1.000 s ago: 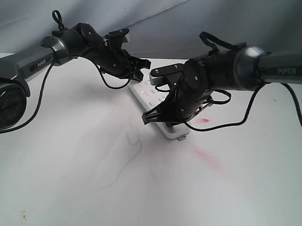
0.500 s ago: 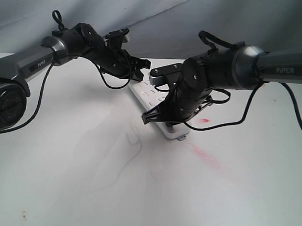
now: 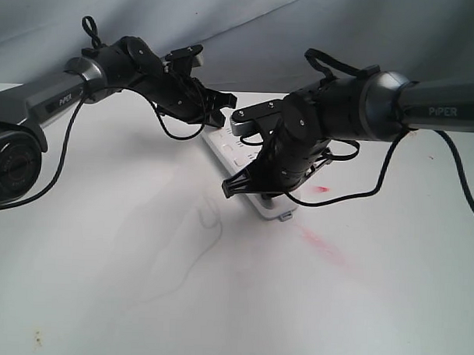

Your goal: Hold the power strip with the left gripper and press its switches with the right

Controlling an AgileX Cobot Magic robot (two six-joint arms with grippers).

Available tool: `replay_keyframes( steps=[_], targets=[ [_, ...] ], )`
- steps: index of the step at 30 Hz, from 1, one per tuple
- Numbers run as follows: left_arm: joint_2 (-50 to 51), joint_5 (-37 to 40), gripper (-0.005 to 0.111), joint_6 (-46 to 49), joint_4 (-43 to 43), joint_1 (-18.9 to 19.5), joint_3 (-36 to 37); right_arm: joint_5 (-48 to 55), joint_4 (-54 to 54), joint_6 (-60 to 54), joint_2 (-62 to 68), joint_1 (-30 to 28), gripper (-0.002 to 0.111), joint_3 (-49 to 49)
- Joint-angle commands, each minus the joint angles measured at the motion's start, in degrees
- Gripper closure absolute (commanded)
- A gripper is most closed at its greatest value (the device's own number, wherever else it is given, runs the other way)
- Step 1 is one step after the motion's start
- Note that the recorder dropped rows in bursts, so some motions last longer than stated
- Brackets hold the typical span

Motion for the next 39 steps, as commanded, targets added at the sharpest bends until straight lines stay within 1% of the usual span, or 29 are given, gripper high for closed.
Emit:
replay_keyframes(
  steps=[1, 25, 30, 39],
  targets=[
    [0.42, 0.19, 0.107, 0.02, 0.49, -0.11, -0.19, 12.10, 0.94, -0.05, 5.33, 0.64, 0.108, 3.02],
    [0.42, 0.19, 0.107, 0.02, 0.49, -0.11, -0.19, 11.13, 1.82, 0.10, 5.33, 0.64, 0.108, 3.02],
    [0.42, 0.19, 0.107, 0.02, 0.49, -0.11, -0.19, 10.94, 1.82, 0.10, 5.33, 1.40, 0.108, 3.02],
    [0.42, 0.19, 0.107, 0.02, 0.49, -0.11, -0.19, 11.18, 1.47, 0.10, 9.07, 2.09, 0.108, 3.23]
  ],
)
